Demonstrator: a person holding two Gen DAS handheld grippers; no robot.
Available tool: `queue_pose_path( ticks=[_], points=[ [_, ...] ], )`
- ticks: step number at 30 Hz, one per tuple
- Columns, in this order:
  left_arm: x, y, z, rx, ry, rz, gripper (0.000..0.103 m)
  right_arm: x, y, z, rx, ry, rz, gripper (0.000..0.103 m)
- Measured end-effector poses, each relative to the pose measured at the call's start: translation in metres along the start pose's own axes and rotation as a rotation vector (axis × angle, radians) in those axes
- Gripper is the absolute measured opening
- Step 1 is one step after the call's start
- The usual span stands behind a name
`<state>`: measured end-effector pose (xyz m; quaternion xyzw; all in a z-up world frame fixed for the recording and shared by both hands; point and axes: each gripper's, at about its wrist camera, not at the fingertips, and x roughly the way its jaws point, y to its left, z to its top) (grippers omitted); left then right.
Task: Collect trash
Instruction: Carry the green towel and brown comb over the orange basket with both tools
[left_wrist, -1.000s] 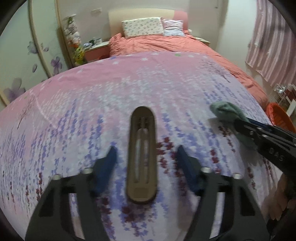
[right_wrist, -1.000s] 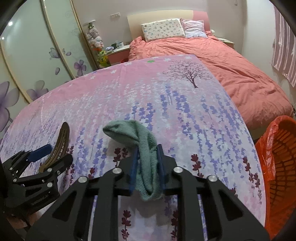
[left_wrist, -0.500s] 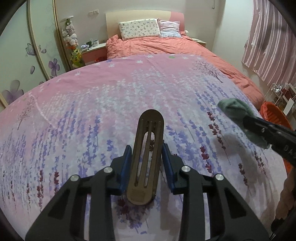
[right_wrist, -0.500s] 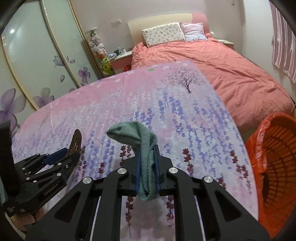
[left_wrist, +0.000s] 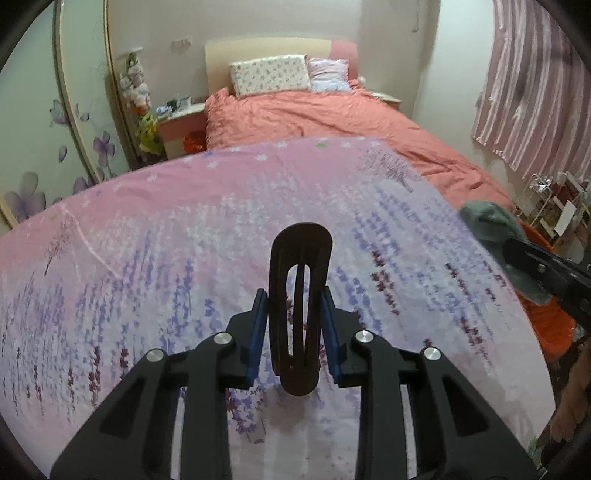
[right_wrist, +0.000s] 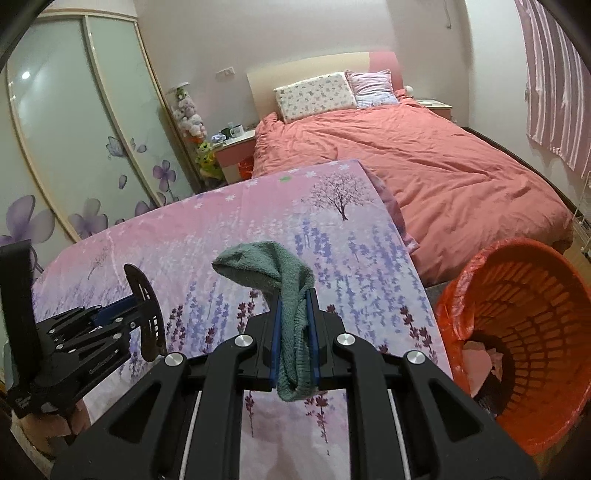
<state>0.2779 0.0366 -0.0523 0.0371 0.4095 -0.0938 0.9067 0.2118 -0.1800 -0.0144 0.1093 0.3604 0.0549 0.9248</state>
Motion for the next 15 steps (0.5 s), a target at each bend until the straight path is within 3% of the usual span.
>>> queue_pose_path(
  ticks=[10, 12, 15],
  points=[
    [0.041, -0.007, 0.007, -0.034, 0.076, -0.006, 0.031, 0.028, -0.007, -0.007, 0.043, 0.056, -0.011, 0.013],
    [0.043, -0.006, 0.001, -0.032, 0.075, 0.001, 0.048, 0.03, -0.007, -0.009, 0.04, 0.061, -0.011, 0.013],
    [0.043, -0.007, -0.007, -0.009, 0.075, 0.028, 0.057, 0.031, -0.009, -0.012, 0.037, 0.068, -0.008, 0.013]
  ],
)
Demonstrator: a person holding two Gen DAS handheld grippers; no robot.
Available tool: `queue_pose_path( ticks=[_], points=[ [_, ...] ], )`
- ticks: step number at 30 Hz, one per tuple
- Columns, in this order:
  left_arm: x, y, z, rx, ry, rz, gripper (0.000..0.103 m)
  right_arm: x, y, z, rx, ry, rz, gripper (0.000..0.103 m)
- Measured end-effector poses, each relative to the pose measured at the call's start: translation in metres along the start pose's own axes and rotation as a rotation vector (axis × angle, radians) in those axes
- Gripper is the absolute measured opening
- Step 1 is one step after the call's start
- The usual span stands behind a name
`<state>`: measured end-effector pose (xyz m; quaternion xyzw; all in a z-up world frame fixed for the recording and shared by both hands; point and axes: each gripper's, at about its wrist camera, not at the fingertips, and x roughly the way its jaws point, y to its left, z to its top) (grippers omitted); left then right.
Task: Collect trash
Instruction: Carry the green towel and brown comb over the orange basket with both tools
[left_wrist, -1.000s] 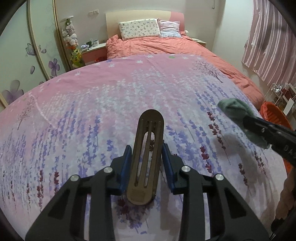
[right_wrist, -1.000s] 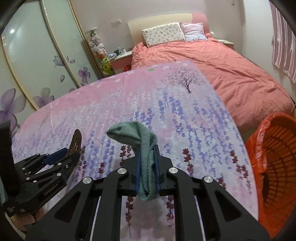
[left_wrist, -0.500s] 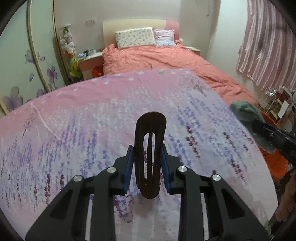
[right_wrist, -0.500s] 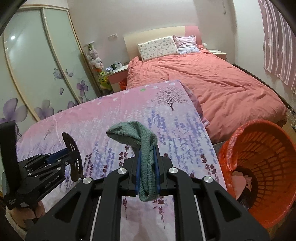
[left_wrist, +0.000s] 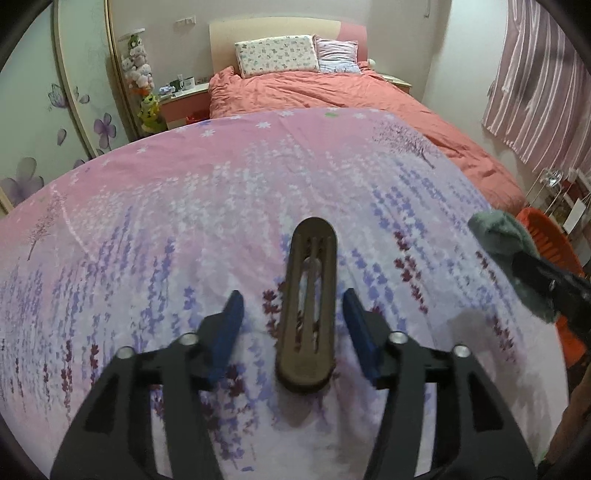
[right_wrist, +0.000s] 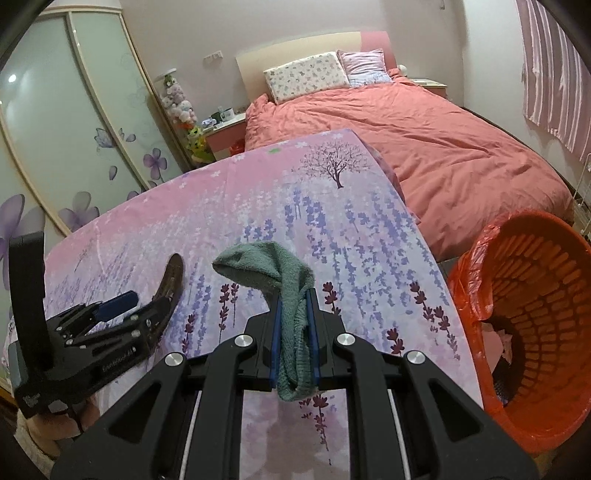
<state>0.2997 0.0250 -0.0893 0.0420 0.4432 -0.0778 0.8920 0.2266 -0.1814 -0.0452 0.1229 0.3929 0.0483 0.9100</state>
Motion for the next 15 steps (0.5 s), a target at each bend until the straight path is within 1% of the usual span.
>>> queue_pose_path(
  ticks=[2, 3, 4, 5, 6, 8, 10, 15],
  points=[
    [0.004, -0.001, -0.004, 0.009, 0.018, 0.011, 0.057, -0.001, 0.0, -0.001, 0.002, 0.0, 0.003, 0.013],
    [0.004, 0.0, -0.005, 0.008, 0.015, 0.013, 0.056, -0.002, 0.001, -0.001, 0.002, -0.001, 0.003, 0.013],
    [0.004, -0.001, -0.006, 0.007, 0.007, 0.012, 0.052, -0.003, 0.001, -0.001, 0.001, -0.002, 0.003, 0.013],
    [0.002, -0.002, -0.006, 0.009, -0.001, 0.007, 0.035, -0.005, 0.001, -0.001, 0.001, -0.004, 0.003, 0.013],
    [0.0, -0.003, -0.008, 0.012, -0.005, 0.014, 0.033, -0.006, 0.001, -0.001, 0.0, -0.006, 0.003, 0.013],
    [-0.002, -0.002, -0.009, -0.002, -0.005, -0.001, 0.032, -0.011, 0.001, 0.0, 0.002, -0.013, 0.006, 0.013],
    [-0.007, -0.002, -0.009, -0.006, -0.02, 0.003, 0.032, -0.018, 0.001, 0.0, -0.001, -0.026, 0.009, 0.013],
    [-0.039, -0.003, -0.003, -0.007, -0.069, -0.02, 0.032, -0.04, 0.001, 0.005, 0.001, -0.072, 0.016, 0.013]
  ],
)
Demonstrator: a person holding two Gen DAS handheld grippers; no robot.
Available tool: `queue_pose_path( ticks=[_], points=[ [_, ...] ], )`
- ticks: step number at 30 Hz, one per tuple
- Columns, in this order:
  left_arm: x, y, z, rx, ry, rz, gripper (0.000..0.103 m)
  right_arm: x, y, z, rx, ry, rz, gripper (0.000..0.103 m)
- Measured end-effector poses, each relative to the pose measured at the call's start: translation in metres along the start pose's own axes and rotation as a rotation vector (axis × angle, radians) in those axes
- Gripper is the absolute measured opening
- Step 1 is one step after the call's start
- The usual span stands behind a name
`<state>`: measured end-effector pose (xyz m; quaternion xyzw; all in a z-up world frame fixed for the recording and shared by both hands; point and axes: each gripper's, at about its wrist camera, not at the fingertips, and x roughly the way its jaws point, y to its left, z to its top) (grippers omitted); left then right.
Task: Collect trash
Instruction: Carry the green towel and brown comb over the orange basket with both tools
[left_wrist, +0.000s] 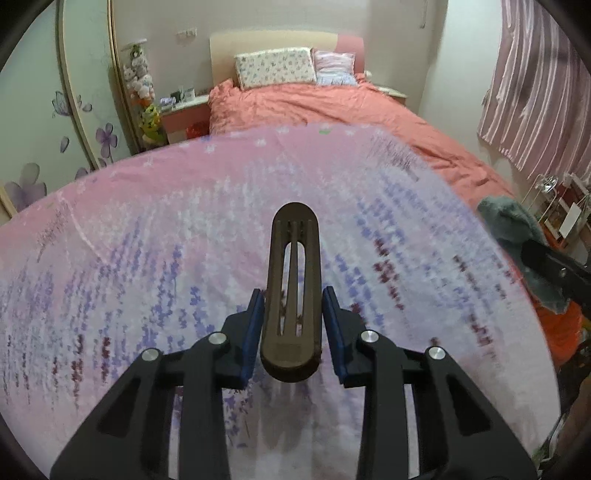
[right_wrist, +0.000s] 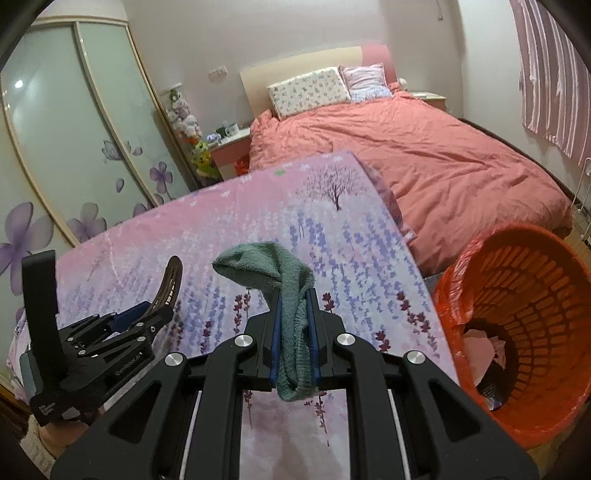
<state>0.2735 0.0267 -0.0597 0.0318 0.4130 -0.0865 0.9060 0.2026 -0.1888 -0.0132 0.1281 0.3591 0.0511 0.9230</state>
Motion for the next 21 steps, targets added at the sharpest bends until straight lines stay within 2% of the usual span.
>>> queue_pose_path(
  ticks=[10, 21],
  points=[
    [-0.066, -0.035, 0.02, 0.047, -0.116, -0.052, 0.032, -0.045, -0.013, 0.007, 0.008, -0.097, -0.017, 0.013],
    [-0.1, -0.116, 0.028, 0.148, -0.184, -0.144, 0.032, -0.089, -0.071, 0.011, 0.088, -0.189, -0.083, 0.013]
  ],
)
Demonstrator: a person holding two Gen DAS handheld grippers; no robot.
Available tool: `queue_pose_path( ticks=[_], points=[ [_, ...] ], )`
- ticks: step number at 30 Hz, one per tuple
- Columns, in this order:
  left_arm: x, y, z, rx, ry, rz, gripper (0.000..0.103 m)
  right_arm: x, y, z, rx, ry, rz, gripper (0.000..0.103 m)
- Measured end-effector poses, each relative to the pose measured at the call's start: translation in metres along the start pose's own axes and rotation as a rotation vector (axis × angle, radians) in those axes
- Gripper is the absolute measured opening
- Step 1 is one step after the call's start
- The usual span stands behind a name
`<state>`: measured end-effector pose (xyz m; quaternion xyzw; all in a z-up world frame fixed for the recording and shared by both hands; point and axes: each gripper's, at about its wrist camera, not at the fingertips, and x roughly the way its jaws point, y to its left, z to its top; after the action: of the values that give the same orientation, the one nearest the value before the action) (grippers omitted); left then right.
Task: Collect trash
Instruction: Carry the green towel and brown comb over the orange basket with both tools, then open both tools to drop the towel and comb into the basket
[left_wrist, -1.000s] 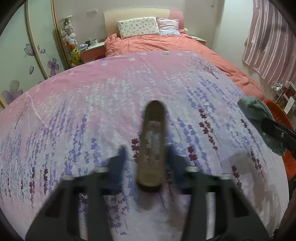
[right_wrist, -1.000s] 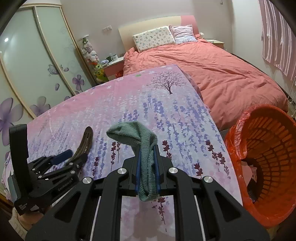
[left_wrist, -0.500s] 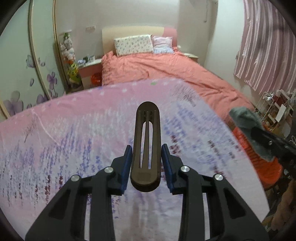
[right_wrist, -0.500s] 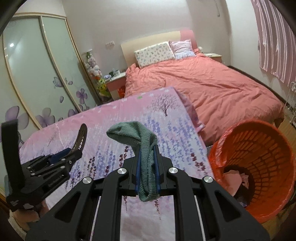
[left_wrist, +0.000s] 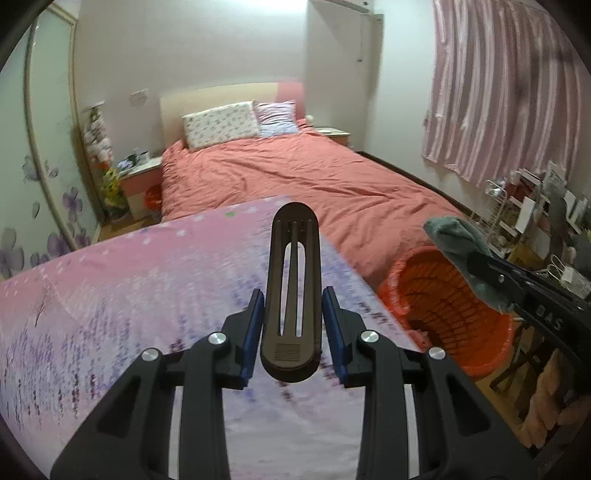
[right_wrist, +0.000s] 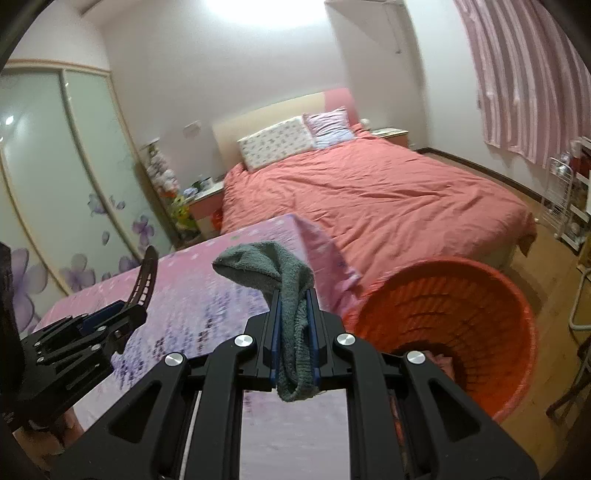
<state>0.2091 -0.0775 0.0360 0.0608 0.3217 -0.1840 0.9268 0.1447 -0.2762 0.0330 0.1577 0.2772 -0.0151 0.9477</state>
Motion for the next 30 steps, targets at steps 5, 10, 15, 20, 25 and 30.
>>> queue_pose_path(
  ticks=[5, 10, 15, 20, 25, 30],
  points=[
    [0.003, -0.037, 0.007, 0.044, -0.011, -0.05, 0.032, -0.007, -0.035, 0.002, 0.054, -0.017, -0.04, 0.013],
    [0.017, -0.082, 0.013, 0.083, 0.0, -0.117, 0.032, -0.005, -0.066, 0.004, 0.102, -0.018, -0.068, 0.013],
    [0.036, -0.124, 0.017, 0.113, 0.026, -0.181, 0.033, 0.005, -0.093, 0.006, 0.151, -0.006, -0.089, 0.013],
    [0.065, -0.161, 0.018, 0.145, 0.066, -0.228, 0.033, 0.02, -0.121, 0.006, 0.198, 0.018, -0.103, 0.013],
    [0.102, -0.174, 0.013, 0.138, 0.127, -0.23, 0.046, 0.035, -0.149, 0.002, 0.26, 0.069, -0.097, 0.032],
    [0.117, -0.166, 0.001, 0.127, 0.152, -0.202, 0.059, 0.034, -0.157, -0.008, 0.271, 0.08, -0.124, 0.055]
  ],
)
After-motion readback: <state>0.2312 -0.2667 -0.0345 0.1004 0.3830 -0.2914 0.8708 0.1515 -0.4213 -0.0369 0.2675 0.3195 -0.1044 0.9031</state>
